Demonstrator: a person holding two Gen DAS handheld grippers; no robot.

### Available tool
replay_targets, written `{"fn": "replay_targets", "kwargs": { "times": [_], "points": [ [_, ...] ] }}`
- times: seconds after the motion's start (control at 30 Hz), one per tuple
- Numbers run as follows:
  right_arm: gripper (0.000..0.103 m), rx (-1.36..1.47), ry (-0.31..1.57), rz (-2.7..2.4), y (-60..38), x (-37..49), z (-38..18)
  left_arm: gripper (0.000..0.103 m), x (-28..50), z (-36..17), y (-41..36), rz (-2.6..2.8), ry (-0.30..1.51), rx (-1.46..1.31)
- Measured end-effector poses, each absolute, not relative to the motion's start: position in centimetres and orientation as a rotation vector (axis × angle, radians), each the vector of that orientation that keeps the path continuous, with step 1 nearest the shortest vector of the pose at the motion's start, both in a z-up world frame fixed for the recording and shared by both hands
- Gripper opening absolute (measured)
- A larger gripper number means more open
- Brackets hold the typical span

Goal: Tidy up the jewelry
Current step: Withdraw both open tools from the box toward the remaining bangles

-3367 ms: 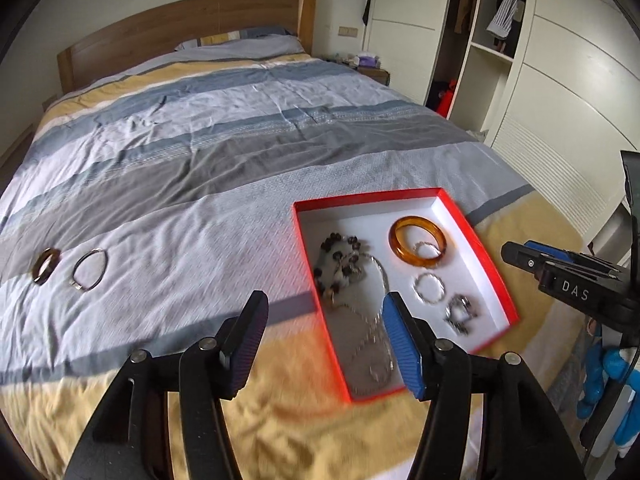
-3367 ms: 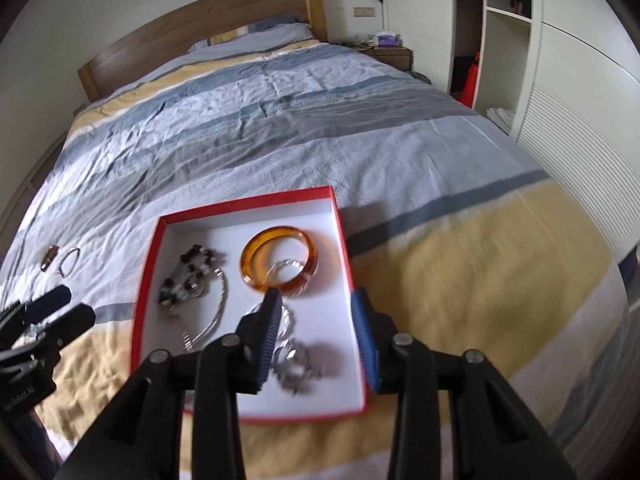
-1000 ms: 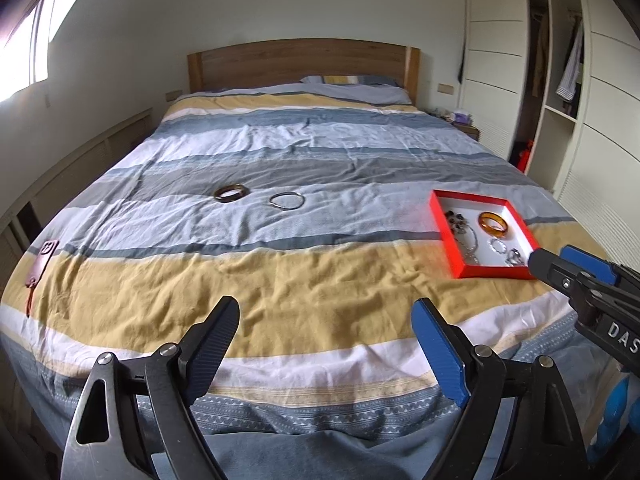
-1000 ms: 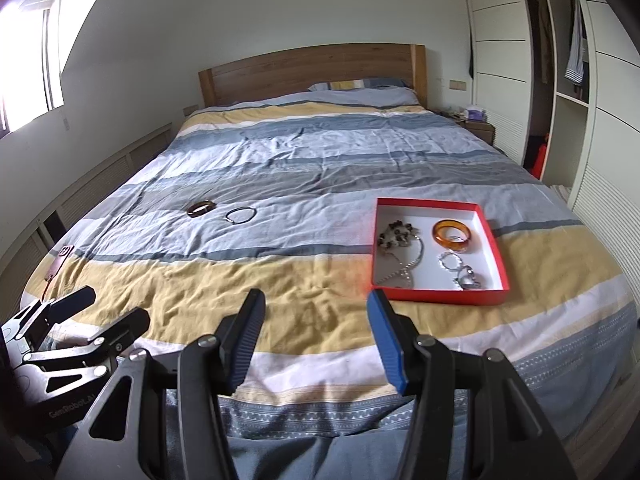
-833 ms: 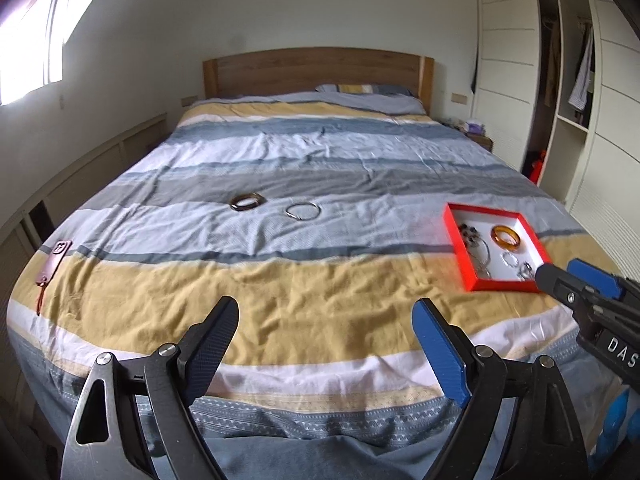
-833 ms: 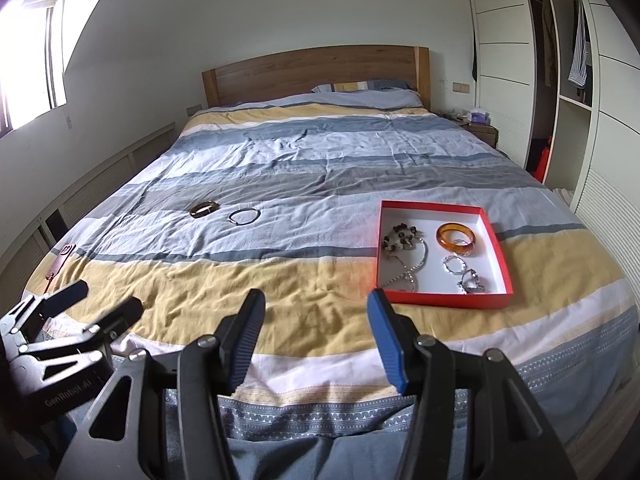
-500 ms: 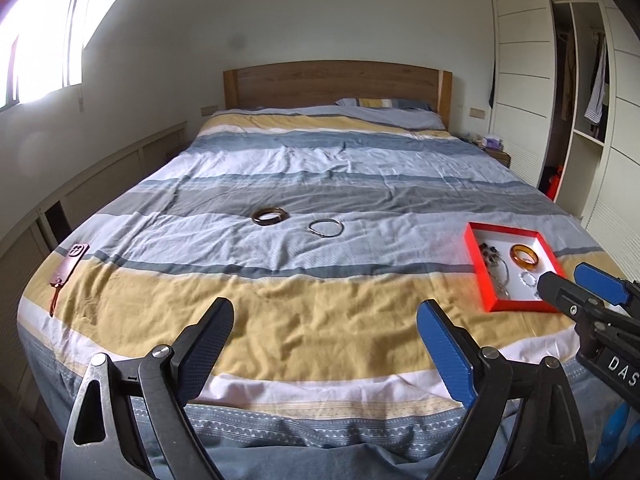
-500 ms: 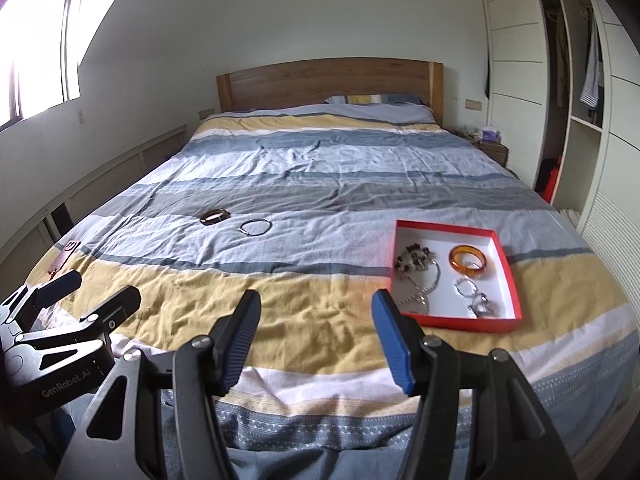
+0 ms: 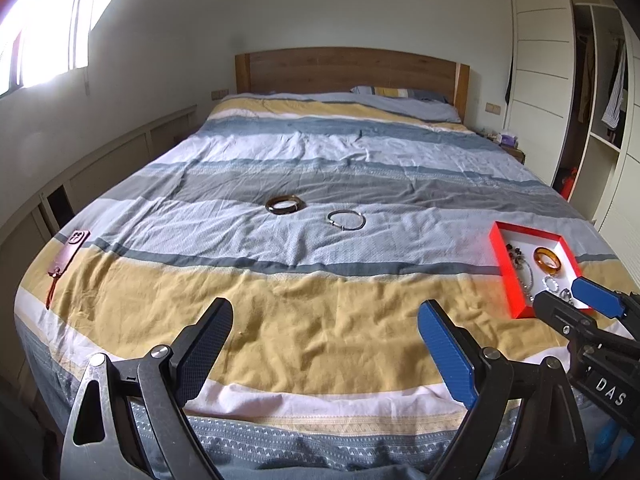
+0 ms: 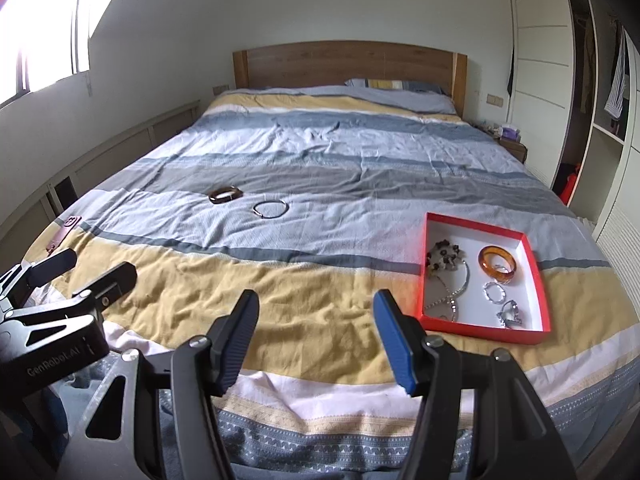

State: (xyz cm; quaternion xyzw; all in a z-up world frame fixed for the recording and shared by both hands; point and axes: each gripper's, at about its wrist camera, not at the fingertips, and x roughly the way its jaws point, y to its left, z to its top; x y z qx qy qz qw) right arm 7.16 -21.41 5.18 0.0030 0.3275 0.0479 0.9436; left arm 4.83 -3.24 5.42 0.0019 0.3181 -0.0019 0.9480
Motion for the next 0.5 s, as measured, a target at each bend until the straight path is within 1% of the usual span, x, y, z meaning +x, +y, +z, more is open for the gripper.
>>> {"fn": "replay_targets", "kwargs": {
  "times": [0.33,0.4,0.47,0.5],
  "points": [
    [0.058,0.025,0.724,0.111,-20.7,11.8,4.1,0.092,9.5,2.7,-1.4,-0.018,0.733,-0.022],
    [0.058,0.032,0.736,0.124,-20.3,13.2,3.8,0.091,10.9,2.0,-0.7,-0.021,0.752,-0.029],
    [0.058,0.032,0.750,0.147,-19.7,14.9,3.4,0.085,12.5,1.4,0.1,-0.020,0.771,-0.041],
    [0.058,0.032,0.760,0.162,-19.4,15.8,3.1,0.084,13.4,1.0,0.5,-0.018,0.782,-0.045]
  ]
}}
